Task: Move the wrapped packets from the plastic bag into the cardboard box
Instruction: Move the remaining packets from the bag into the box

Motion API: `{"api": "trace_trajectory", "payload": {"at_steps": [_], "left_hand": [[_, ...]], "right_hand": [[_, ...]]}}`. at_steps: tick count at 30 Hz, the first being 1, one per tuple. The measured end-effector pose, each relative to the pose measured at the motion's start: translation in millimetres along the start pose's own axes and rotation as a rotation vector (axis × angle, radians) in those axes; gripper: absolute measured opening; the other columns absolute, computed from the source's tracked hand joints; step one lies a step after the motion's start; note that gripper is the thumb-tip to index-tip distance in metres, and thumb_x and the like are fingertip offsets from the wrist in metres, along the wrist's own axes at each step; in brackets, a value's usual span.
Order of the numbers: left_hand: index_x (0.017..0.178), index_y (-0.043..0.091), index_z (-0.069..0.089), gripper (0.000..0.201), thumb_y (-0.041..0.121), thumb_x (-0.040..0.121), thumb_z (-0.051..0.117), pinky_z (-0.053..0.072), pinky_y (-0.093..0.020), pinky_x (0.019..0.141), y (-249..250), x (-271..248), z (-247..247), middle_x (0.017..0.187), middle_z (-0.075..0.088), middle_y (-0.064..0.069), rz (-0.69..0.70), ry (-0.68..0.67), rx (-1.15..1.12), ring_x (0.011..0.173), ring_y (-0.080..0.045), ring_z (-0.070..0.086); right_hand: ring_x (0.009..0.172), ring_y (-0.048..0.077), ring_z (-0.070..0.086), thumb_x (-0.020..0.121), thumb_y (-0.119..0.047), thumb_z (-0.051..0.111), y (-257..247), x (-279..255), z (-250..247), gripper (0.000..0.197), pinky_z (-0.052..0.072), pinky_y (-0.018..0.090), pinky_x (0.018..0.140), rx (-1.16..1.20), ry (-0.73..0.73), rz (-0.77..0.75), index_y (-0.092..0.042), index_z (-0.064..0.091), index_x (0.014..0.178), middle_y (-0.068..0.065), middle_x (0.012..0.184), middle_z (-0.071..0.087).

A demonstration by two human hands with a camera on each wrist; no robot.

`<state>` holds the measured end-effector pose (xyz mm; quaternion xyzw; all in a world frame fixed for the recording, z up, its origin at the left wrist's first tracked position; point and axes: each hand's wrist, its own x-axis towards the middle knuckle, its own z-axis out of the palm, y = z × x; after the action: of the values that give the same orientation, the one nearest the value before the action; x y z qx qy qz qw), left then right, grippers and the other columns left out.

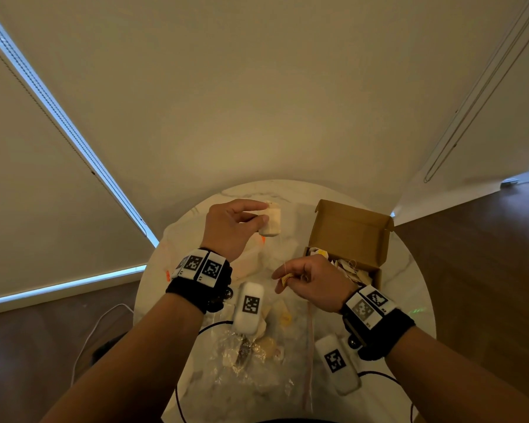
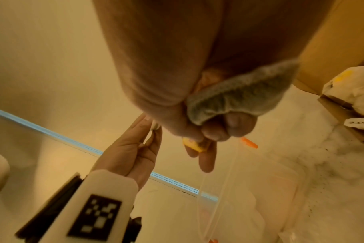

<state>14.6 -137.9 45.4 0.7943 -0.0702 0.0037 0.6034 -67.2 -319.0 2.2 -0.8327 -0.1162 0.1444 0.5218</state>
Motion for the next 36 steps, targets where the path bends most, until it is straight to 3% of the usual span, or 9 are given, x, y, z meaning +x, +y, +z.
{"api": "trace_trajectory", "payload": {"at_steps": [4, 7, 10, 13, 16, 20, 25, 30, 36], "left_hand": [[0.086, 0.027, 0.076, 0.024, 0.005, 0.078, 0.077, 0.057, -0.029, 0.073, -0.4, -0.4, 1.1, 0.083, 0.076, 0.003, -0.015, 0.008, -0.013, 0.078, -0.014, 0.073], [0.086, 0.029, 0.075, 0.026, 0.004, 0.078, 0.076, 0.054, -0.023, 0.069, -0.6, -0.9, 1.8, 0.083, 0.076, 0.003, -0.026, 0.002, -0.021, 0.077, -0.013, 0.072], [0.087, 0.03, 0.075, 0.028, 0.003, 0.079, 0.076, 0.053, -0.023, 0.068, -1.8, -0.2, 2.8, 0.084, 0.076, 0.001, -0.04, -0.007, -0.032, 0.078, -0.013, 0.072], [0.09, 0.03, 0.076, 0.029, 0.003, 0.079, 0.075, 0.057, -0.03, 0.073, -3.4, 0.4, 2.8, 0.085, 0.076, -0.002, -0.061, -0.003, -0.051, 0.08, -0.016, 0.073], [0.093, 0.026, 0.077, 0.027, 0.002, 0.079, 0.075, 0.059, -0.036, 0.081, -2.2, 0.0, 3.3, 0.083, 0.076, -0.006, -0.097, -0.005, -0.096, 0.081, -0.019, 0.073], [0.092, 0.019, 0.077, 0.026, -0.003, 0.078, 0.074, 0.06, -0.037, 0.078, 4.3, -5.5, 5.2, 0.087, 0.076, -0.008, -0.106, -0.034, -0.2, 0.083, -0.022, 0.073], [0.095, 0.013, 0.075, 0.026, -0.007, 0.078, 0.073, 0.059, -0.032, 0.074, 10.7, -14.3, 6.0, 0.092, 0.076, -0.009, -0.11, -0.098, -0.304, 0.088, -0.024, 0.073], [0.091, 0.013, 0.076, 0.026, -0.008, 0.077, 0.074, 0.059, -0.032, 0.073, 7.7, -30.8, 7.7, 0.09, 0.076, -0.012, -0.139, -0.158, -0.329, 0.083, -0.022, 0.072], [0.091, 0.011, 0.076, 0.023, -0.008, 0.076, 0.075, 0.057, -0.026, 0.068, -6.7, -53.2, 9.6, 0.086, 0.076, -0.011, -0.225, -0.218, -0.264, 0.076, -0.019, 0.071]], "right_hand": [[0.067, -0.003, 0.066, 0.091, 0.002, 0.056, -7.4, -3.1, 0.0, 0.009, 0.045, 0.011, 0.061, 0.09, 0.03, -0.024, 0.004, 0.062, 0.099, 0.012, 0.091, 0.075], [0.079, 0.013, 0.072, 0.09, 0.0, 0.06, -12.6, -5.0, 0.1, 0.001, 0.055, 0.034, 0.069, 0.118, 0.059, -0.056, 0.001, 0.06, 0.09, 0.009, 0.088, 0.076], [0.085, 0.018, 0.073, 0.089, -0.005, 0.064, -16.2, -7.7, 0.0, 0.004, 0.055, 0.042, 0.081, 0.129, 0.057, -0.066, -0.003, 0.066, 0.091, 0.005, 0.086, 0.076], [0.082, 0.009, 0.071, 0.09, -0.006, 0.063, -20.0, -9.0, 0.7, 0.01, 0.055, 0.025, 0.078, 0.131, 0.054, -0.076, -0.005, 0.071, 0.096, 0.005, 0.086, 0.076], [0.058, -0.006, 0.061, 0.092, -0.003, 0.059, -19.8, -8.0, 1.9, 0.016, 0.043, 0.006, 0.059, 0.12, 0.047, -0.04, 0.0, 0.07, 0.104, 0.012, 0.087, 0.075], [0.042, 0.0, 0.048, 0.091, -0.006, 0.062, -8.7, -3.0, 5.7, 0.011, 0.039, 0.013, 0.046, 0.162, 0.051, 0.064, 0.0, 0.064, 0.1, 0.011, 0.088, 0.076], [0.066, 0.009, 0.065, 0.081, -0.012, 0.076, 3.2, 7.0, 6.2, 0.003, 0.049, 0.017, 0.063, 0.087, 0.179, 0.059, -0.011, 0.076, 0.083, 0.006, 0.076, 0.074], [0.05, 0.0, 0.059, 0.085, -0.009, 0.071, -0.6, 12.0, -3.2, 0.008, 0.045, 0.017, 0.053, 0.208, 0.246, 0.164, -0.003, 0.075, 0.089, 0.011, 0.07, 0.072], [0.036, 0.007, 0.037, 0.09, -0.011, 0.065, -13.2, 15.4, -20.8, 0.012, 0.031, 0.017, 0.036, 0.402, 0.392, 0.19, -0.004, 0.074, 0.092, -0.005, 0.044, 0.054]]}}
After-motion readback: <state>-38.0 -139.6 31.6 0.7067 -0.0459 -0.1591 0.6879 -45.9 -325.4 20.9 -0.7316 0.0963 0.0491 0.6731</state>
